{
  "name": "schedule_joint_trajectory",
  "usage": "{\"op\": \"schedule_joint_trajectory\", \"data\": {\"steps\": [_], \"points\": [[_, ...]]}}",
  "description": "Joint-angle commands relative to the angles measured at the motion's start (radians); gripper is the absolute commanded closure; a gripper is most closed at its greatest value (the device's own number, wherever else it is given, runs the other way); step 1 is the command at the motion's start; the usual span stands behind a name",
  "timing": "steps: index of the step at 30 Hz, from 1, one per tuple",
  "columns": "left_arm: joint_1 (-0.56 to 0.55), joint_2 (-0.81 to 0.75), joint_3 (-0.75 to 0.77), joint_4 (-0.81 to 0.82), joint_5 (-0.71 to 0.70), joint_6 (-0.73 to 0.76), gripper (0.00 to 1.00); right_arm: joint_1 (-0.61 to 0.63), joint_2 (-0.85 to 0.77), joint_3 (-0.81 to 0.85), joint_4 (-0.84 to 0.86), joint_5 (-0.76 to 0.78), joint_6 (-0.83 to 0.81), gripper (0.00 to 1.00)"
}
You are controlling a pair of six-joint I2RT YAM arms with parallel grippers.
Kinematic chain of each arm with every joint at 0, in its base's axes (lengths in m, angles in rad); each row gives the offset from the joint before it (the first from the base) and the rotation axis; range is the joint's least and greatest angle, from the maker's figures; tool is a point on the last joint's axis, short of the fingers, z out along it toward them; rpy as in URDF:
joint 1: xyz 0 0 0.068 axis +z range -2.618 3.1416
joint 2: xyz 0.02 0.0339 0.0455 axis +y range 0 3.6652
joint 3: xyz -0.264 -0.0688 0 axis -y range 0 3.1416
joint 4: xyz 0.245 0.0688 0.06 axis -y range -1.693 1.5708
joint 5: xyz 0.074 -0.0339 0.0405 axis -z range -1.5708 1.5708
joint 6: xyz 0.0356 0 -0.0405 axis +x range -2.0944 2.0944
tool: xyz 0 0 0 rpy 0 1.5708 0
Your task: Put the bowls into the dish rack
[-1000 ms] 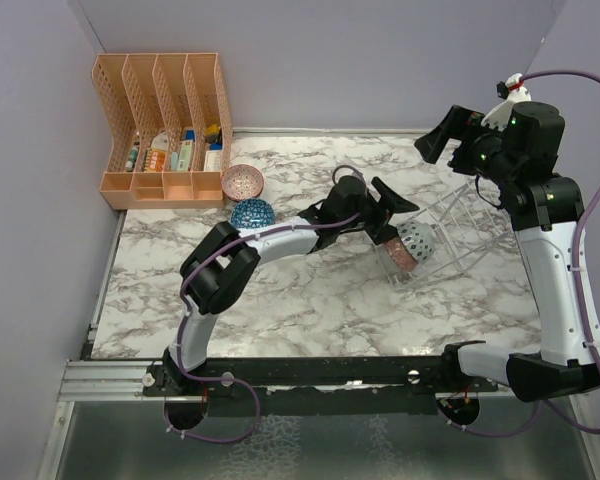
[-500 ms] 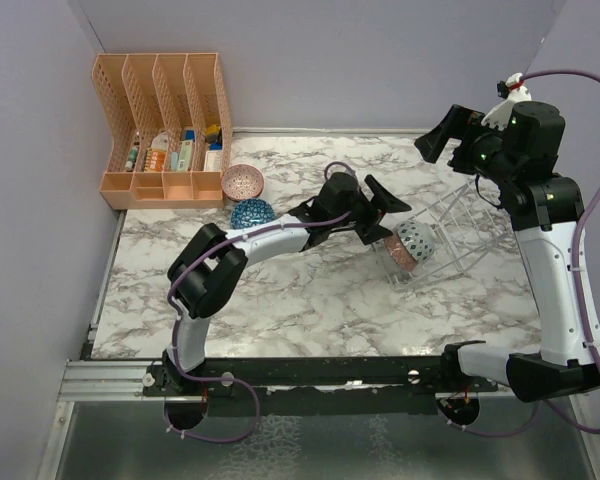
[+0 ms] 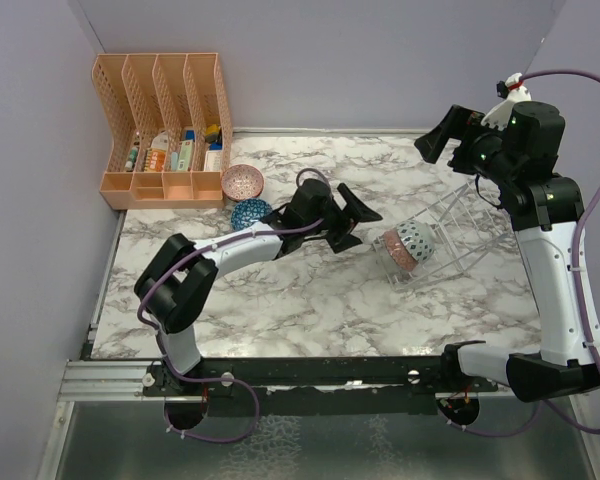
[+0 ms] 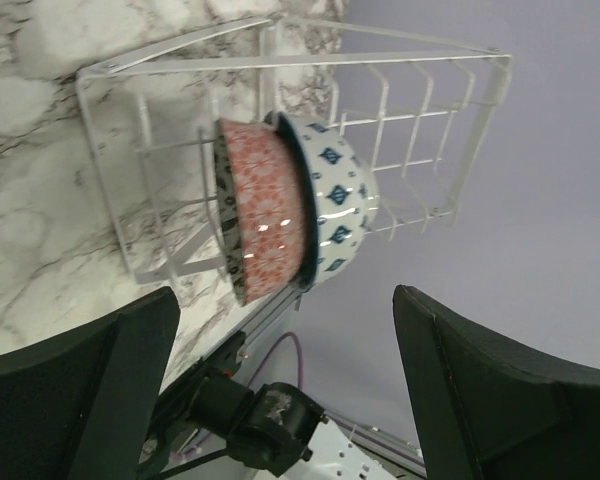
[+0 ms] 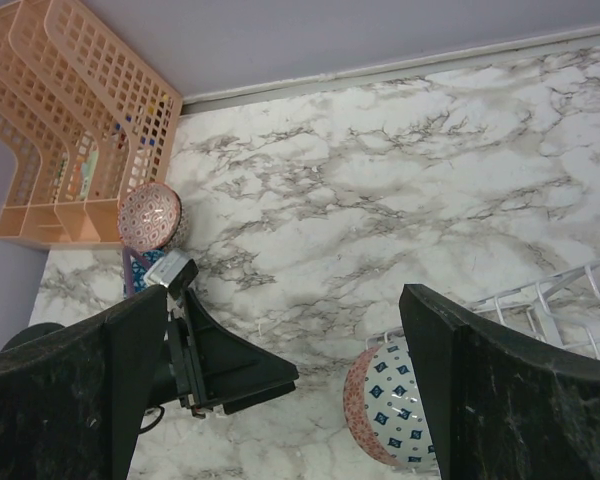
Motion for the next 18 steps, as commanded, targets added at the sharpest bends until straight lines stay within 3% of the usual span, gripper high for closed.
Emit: {"op": "schedule_joint_trajectory", "data": {"steps": [1,12,18], "points": [[0.002,-0.036,-0.05,0.006,-0.013,0.011,0.1,0.005,0.004,0.032,0.008,-0.006,-0.018,0.01],[-0.025,0.056,0.045,0.059,-0.001,-0.009,0.11,0.004,0.022,0.046,0.009,-0.018,-0.013,0.01],[-0.017,0.047,0.001,0.093,-0.022,-0.011,0.12,0.004,0.019,0.048,0.009,-0.023,-0.013,0.01]]}}
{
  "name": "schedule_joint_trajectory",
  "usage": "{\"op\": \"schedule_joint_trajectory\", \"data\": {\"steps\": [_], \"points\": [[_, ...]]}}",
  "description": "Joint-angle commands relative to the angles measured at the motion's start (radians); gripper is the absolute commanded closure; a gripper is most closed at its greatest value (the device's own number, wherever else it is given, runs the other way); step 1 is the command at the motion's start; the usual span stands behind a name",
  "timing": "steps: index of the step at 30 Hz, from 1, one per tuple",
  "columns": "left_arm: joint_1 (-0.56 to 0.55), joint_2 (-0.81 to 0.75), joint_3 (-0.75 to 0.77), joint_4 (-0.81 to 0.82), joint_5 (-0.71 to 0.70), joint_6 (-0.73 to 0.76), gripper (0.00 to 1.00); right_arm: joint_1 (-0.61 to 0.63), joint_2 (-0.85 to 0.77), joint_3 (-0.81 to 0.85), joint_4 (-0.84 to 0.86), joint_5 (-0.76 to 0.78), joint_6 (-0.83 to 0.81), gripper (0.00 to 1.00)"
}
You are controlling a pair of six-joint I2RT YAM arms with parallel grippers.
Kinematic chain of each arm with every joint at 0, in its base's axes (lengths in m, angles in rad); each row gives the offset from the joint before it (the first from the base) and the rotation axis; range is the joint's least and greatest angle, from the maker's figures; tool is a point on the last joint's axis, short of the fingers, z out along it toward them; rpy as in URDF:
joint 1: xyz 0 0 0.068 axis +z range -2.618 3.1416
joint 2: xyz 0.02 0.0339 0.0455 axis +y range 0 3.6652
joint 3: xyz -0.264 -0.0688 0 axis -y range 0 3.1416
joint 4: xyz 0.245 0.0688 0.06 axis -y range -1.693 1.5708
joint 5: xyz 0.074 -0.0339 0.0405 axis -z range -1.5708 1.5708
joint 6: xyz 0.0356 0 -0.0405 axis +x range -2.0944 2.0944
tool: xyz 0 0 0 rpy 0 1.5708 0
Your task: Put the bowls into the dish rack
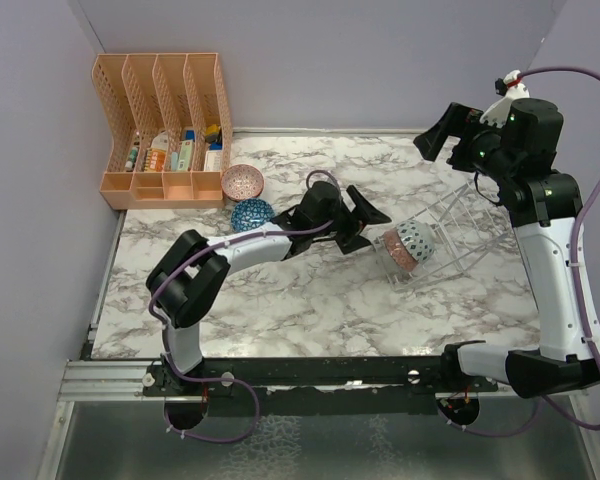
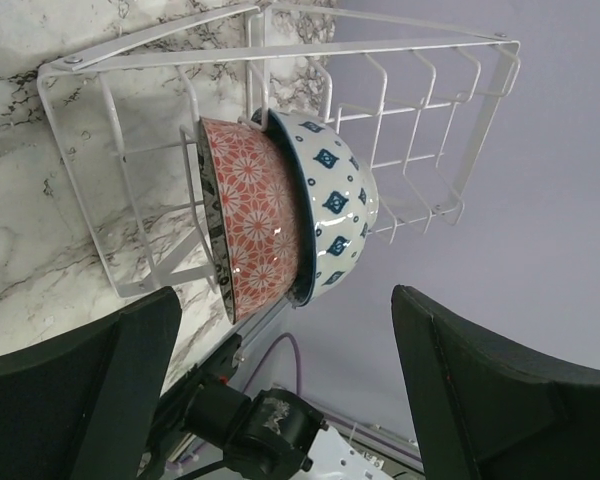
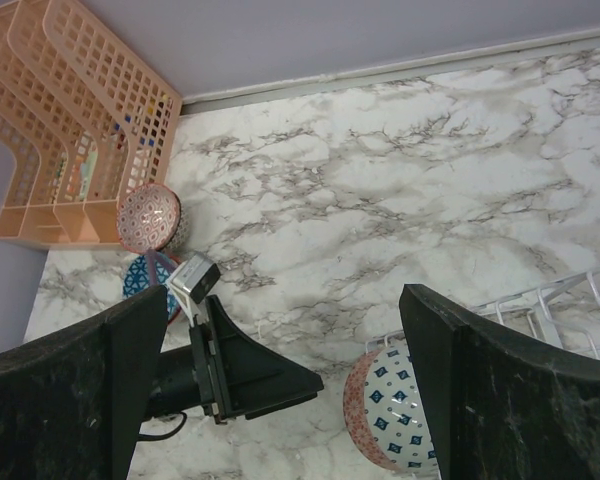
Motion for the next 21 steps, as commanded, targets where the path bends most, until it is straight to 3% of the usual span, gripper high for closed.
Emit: {"op": "schedule_joint_trajectory", "data": {"steps": [1,11,16,21], "points": [[0.018,-0.019,-0.017,0.03,-0.031,0.019,0.12,0.004,-0.001,0.033,0.01,-0.021,-0.008,0.01],[0.152,-0.203,-0.025,-0.239,-0.138,0.301,0.12,0.004,0.008,0.045,0.019,-0.05,0.003,0.01],[0.208,-0.29,-0.039,-0.414,-0.296,0.545,0.21,0.005,0.007,0.028,0.025,-0.08,0.005,0.0],[0.213,-0.277,0.042,-0.626,-0.478,0.789,0.25,0.004,0.003,-0.003,0.029,-0.102,0.015,0.0]]}}
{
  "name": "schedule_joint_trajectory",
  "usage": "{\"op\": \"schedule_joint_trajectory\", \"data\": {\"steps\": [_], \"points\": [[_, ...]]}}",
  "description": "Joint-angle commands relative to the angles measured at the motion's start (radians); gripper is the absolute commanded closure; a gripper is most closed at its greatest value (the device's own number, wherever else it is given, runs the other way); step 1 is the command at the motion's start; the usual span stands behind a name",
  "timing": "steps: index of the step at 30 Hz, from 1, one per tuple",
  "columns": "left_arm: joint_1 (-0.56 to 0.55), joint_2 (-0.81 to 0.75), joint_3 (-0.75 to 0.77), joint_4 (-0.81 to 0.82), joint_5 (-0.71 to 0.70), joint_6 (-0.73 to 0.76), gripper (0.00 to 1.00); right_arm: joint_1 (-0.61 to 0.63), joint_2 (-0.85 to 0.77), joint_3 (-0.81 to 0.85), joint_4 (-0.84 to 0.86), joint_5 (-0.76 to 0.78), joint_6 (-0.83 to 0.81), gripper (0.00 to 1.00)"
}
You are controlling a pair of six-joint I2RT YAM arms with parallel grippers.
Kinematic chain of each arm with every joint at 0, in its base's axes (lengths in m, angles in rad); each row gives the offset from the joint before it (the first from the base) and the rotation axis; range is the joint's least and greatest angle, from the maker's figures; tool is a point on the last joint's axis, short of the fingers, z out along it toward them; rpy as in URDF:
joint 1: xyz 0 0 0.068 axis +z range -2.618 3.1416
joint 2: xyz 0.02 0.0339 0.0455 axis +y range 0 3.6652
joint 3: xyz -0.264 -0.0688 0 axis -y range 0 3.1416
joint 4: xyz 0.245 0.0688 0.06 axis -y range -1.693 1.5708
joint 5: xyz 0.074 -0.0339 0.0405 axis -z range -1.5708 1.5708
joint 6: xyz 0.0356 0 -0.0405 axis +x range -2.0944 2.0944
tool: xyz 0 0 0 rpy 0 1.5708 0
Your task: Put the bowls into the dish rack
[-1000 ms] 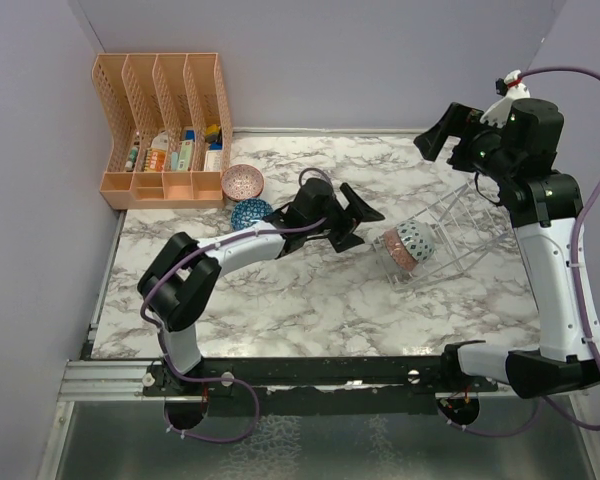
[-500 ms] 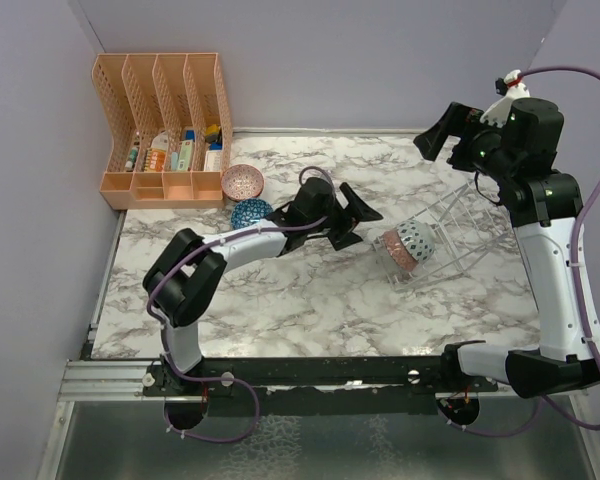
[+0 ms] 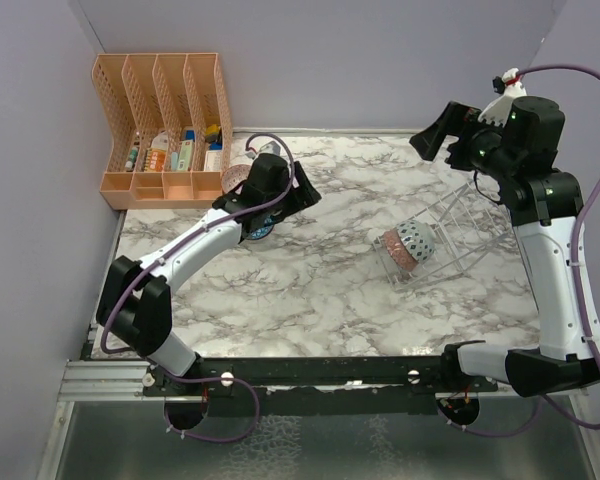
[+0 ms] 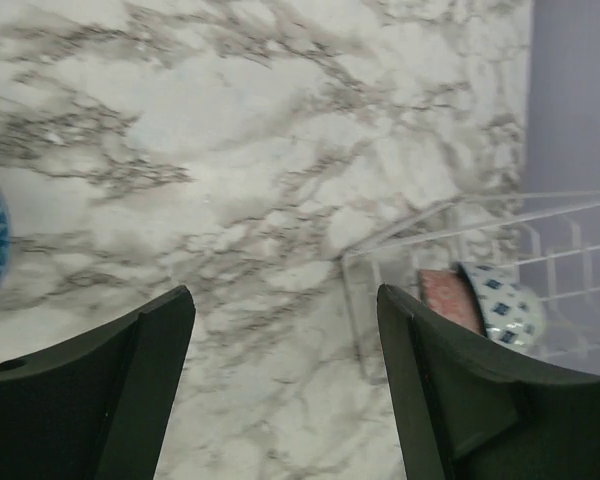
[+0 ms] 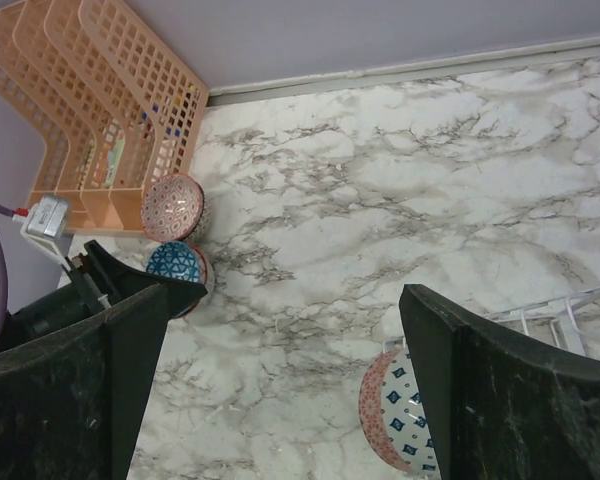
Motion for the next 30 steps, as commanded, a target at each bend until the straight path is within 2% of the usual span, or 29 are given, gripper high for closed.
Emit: {"op": "schedule_joint_trajectory", "data": {"steps": [1,6,12,23,28,30], "points": [[0.0,0.021,0.07,-0.268,-0.229,0.298,0.25,0.005,-0.004,-0.025,0.03,-0.05,0.015,0.0],[0.009,0.04,0.048,-0.307,-0.352,0.368,0.27,0.005,-0.005,-0.04,0.033,-0.057,0.021,0.01],[0.026,0.09,0.018,-0.26,-0.402,0.412,0.33,0.004,-0.004,-0.041,0.03,-0.056,0.02,0.02],[0.071,0.223,0.071,-0.214,-0.39,0.475,0.42,0.005,-0.011,-0.058,0.03,-0.042,0.017,0.04],[0.078,0.245,0.094,-0.208,-0.374,0.483,0.56,0.003,-0.011,-0.058,0.03,-0.034,0.016,0.04],[0.078,0.244,0.1,-0.206,-0.37,0.484,0.57,0.005,-0.011,-0.06,0.031,-0.034,0.015,0.04]]}}
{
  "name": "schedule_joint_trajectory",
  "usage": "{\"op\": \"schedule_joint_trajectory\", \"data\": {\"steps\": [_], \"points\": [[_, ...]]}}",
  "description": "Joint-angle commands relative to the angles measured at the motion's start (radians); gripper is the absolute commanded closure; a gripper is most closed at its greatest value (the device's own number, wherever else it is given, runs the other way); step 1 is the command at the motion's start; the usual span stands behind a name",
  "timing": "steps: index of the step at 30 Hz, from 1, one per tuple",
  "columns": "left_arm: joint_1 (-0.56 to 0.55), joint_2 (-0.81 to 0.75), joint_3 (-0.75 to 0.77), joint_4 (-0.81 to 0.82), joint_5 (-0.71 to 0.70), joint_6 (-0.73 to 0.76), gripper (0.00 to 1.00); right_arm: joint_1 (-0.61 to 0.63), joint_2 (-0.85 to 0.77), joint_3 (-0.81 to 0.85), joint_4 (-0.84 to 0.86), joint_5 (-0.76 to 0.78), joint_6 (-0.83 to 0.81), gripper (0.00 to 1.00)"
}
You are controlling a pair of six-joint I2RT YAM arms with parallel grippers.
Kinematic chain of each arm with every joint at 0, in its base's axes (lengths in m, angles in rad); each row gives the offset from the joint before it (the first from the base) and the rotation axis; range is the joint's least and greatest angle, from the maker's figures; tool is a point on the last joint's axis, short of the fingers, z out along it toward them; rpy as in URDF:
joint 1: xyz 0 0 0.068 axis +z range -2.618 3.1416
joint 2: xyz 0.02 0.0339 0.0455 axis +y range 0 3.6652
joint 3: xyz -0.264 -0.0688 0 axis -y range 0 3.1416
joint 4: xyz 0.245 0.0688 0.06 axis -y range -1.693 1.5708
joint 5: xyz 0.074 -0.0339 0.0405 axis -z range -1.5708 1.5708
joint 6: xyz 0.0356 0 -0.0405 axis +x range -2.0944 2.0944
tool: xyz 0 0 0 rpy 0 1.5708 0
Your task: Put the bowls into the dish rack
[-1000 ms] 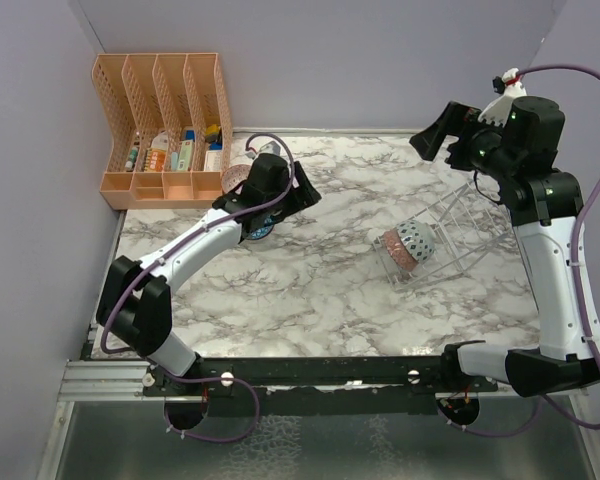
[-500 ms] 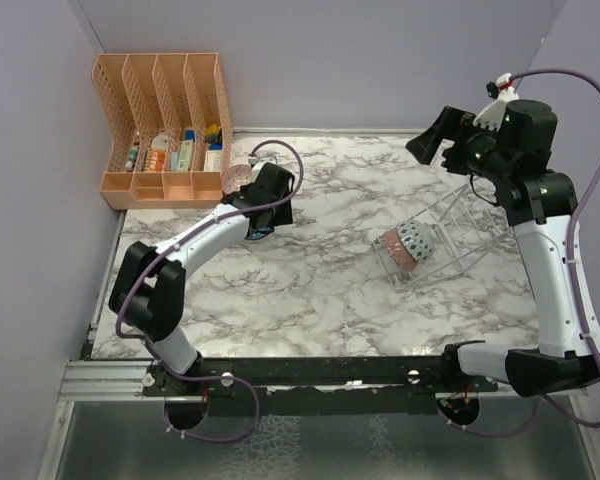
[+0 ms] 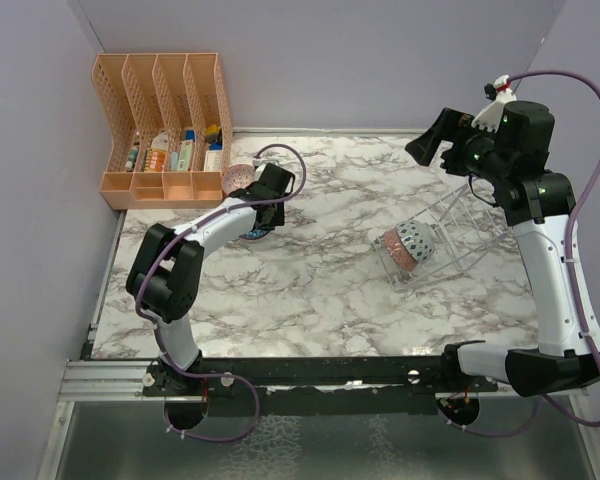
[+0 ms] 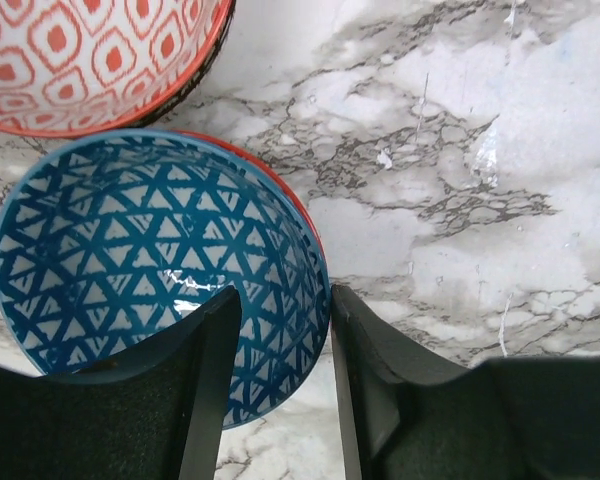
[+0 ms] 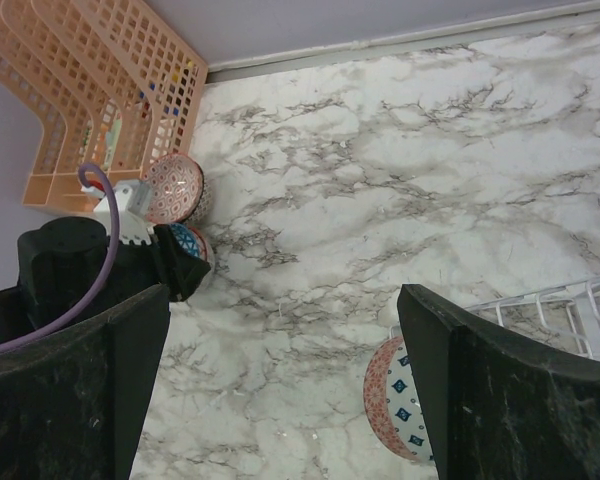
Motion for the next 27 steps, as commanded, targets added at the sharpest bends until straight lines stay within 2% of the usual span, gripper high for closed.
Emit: {"op": "schedule_joint_trajectory", "data": {"steps": [1,16,27], "points": [[0.01,0.002,0.041,0.029,-0.01,0.02,0.57,0.004,-0.012,-0.007,0.025,-0.004,-0.001,0.04],[0.01,0.036,0.041,0.053,-0.003,0.038,0.58,0.005,-0.019,-0.014,0.025,-0.004,-0.003,0.05],[0.01,-0.032,0.017,0.064,0.012,0.019,0.92,0.005,-0.02,-0.021,0.027,-0.007,0.002,0.05]]}}
